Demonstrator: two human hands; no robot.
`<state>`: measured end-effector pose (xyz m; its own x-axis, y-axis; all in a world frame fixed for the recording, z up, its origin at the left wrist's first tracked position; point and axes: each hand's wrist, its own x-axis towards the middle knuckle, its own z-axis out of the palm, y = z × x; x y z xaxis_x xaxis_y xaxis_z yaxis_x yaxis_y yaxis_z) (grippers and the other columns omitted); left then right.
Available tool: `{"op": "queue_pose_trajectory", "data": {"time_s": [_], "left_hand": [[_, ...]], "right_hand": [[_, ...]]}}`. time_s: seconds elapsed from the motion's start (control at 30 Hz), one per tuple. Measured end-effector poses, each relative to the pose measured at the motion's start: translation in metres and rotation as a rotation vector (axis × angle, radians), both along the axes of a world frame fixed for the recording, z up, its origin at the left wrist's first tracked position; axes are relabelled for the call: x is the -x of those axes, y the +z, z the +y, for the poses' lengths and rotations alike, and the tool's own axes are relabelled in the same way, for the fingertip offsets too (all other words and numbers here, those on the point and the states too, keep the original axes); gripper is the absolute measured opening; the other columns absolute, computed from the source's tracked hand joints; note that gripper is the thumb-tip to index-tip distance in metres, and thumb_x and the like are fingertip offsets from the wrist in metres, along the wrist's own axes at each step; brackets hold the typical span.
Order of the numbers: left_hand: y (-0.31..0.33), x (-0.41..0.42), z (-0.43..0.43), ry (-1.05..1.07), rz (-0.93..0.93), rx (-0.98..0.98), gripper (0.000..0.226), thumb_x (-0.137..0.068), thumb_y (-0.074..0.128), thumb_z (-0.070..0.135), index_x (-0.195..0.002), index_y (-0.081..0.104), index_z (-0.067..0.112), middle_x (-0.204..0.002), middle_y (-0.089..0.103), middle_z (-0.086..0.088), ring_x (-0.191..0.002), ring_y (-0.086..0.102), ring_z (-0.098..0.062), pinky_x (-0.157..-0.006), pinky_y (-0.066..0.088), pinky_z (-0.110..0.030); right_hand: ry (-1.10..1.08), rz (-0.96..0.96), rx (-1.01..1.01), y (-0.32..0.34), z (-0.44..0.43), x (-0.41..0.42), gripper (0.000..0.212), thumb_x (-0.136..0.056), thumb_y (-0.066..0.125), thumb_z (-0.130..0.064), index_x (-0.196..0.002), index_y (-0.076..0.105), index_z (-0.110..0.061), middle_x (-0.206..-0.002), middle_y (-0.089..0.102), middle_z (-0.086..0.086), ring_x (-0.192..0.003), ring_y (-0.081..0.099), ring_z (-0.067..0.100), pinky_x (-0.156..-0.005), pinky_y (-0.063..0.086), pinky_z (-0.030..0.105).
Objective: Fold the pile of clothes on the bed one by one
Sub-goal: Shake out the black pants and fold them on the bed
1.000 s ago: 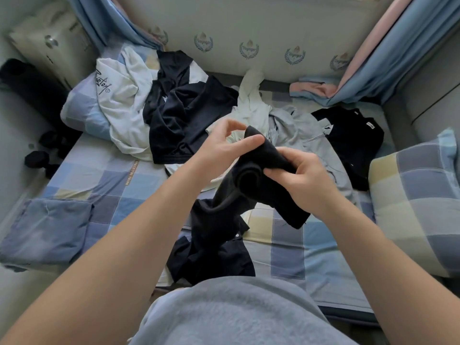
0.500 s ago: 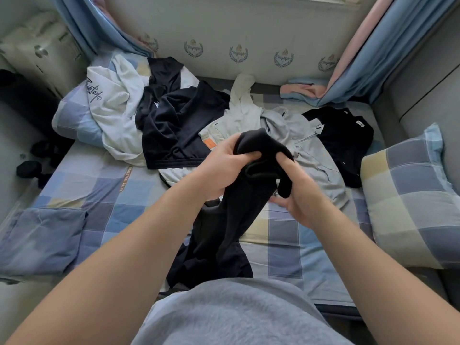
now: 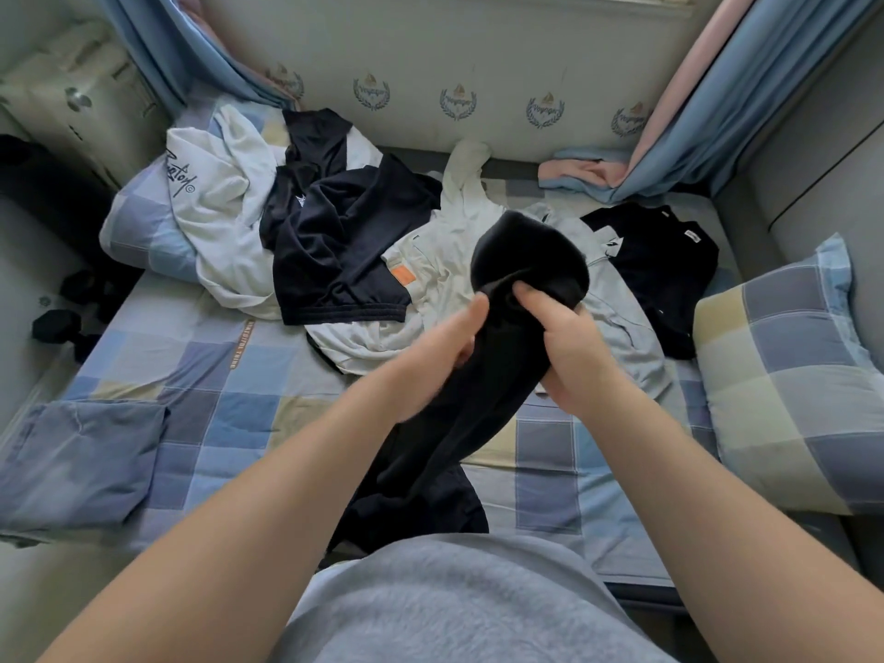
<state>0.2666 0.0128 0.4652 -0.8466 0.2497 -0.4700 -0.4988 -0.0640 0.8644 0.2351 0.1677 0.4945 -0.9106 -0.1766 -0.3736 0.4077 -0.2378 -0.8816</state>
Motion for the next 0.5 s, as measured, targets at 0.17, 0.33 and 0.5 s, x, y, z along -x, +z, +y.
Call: {"op": "queue_pose_trajectory", "data": {"time_s": [0.17,0.33,0.5], "left_hand": [[-0.049,-0.027,0.010,-0.379,0.109,0.353,0.031,-0.075,0.071,0.062,-0.103,0.071,0.047,-0.102,0.075,0.018,-0.097,0.070,-0.004,-0.095,0.054,-0.035],[-0.058,-0.028,0.006,-0.065,0.201,0.399,0.024,-0.095,0.059,0.041,-0.116,0.069,0.036,-0.109,0.073,0.018,-0.106,0.068,-0.010,-0.101,0.051,-0.048],[-0.026,-0.013,0.000,0.195,0.331,0.287,0.018,-0.094,0.062,0.032,-0.108,0.071,0.026,-0.103,0.076,0.010,-0.100,0.071,-0.011,-0.092,0.057,-0.041]], "right_hand": [[-0.215,0.020,-0.082,0.008,0.012,0.022,0.029,-0.086,0.075,-0.030,-0.106,0.070,-0.011,-0.095,0.078,0.008,-0.088,0.076,0.025,-0.071,0.061,0.037],[-0.198,0.019,-0.153,0.011,0.031,0.051,0.031,-0.094,0.069,-0.036,-0.117,0.067,-0.014,-0.101,0.078,0.000,-0.090,0.075,0.019,-0.073,0.060,0.037],[0.267,0.096,-0.249,-0.003,0.034,0.033,0.042,-0.089,0.059,-0.056,-0.126,0.061,-0.036,-0.126,0.069,-0.006,-0.116,0.066,0.018,-0.097,0.051,0.045]]}}
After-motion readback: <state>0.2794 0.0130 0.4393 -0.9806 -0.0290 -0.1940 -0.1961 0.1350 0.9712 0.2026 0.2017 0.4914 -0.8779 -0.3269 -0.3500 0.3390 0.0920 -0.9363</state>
